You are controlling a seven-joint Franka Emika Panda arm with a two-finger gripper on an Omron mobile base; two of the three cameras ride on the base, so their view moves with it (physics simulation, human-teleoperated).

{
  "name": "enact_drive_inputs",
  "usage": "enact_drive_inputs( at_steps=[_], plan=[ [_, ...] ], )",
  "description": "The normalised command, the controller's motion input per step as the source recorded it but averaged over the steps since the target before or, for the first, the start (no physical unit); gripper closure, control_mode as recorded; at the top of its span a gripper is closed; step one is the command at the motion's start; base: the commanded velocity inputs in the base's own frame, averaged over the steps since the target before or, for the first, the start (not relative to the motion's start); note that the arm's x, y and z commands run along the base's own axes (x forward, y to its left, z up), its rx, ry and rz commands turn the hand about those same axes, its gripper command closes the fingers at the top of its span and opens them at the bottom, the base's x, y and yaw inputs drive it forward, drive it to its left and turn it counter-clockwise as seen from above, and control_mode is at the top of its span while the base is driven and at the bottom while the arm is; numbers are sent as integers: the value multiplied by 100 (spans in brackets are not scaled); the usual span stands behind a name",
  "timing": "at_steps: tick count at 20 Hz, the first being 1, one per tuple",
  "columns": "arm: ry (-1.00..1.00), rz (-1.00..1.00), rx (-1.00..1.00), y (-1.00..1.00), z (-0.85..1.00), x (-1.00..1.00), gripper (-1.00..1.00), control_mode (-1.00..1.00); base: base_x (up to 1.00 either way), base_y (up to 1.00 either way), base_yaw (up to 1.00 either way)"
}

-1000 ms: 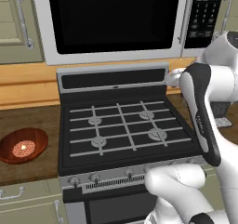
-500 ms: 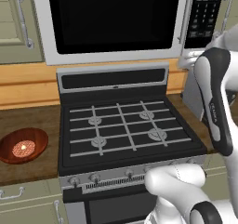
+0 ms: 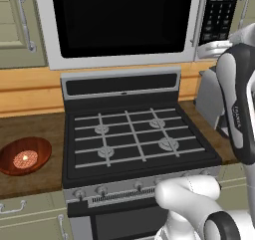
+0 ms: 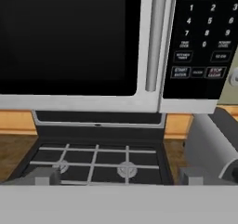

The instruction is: Open the microwave, place the bowl with waffle inside the microwave, then close the microwave door and turn it on.

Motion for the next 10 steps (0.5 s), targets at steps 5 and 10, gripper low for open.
enact_drive_inputs(
  at_steps=[5,10],
  plan=[
    [-4,0,0,0,36,0,-100,-100,0,0,0],
    [-6,0,0,-5,25,0,-100,-100,0,0,0]
  ],
)
